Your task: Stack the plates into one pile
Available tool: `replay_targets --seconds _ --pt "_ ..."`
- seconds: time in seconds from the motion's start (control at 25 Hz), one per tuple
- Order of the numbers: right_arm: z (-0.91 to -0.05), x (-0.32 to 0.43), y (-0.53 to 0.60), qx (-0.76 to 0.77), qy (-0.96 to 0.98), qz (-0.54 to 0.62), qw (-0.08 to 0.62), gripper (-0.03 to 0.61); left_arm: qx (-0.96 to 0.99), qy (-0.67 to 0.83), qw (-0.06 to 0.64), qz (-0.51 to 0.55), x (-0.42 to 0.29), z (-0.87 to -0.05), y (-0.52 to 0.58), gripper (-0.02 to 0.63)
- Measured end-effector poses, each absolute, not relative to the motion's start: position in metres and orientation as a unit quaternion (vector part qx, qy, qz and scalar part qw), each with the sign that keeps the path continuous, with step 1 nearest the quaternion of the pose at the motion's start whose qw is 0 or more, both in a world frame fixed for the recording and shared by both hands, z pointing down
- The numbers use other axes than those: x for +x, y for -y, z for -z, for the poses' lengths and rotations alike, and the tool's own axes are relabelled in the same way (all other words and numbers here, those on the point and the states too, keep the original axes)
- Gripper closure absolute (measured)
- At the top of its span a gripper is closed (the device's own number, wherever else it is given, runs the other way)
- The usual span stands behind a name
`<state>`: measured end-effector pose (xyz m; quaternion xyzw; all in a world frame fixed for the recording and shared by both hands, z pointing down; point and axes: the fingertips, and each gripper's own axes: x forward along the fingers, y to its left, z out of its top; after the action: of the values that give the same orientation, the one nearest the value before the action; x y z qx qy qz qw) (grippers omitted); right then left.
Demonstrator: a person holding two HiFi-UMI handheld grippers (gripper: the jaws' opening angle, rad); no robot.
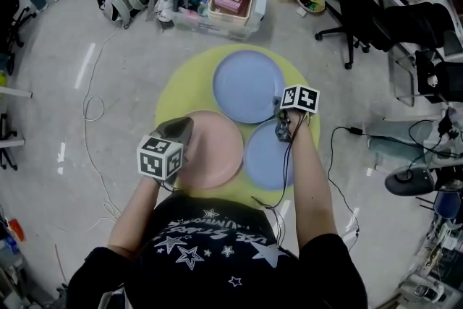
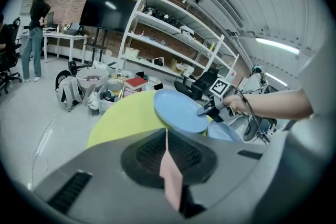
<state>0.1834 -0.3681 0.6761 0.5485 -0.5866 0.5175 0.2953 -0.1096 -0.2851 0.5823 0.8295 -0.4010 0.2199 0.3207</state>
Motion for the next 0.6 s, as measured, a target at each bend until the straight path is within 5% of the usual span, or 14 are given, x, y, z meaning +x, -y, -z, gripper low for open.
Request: replay_targets --seconds 0.6 --pt "-0.648 0.184 0.365 0.597 0.605 -0.510 0.136 0.552 0.836 0.395 0.314 -0.217 -0.104 -0.579 0.286 0.591"
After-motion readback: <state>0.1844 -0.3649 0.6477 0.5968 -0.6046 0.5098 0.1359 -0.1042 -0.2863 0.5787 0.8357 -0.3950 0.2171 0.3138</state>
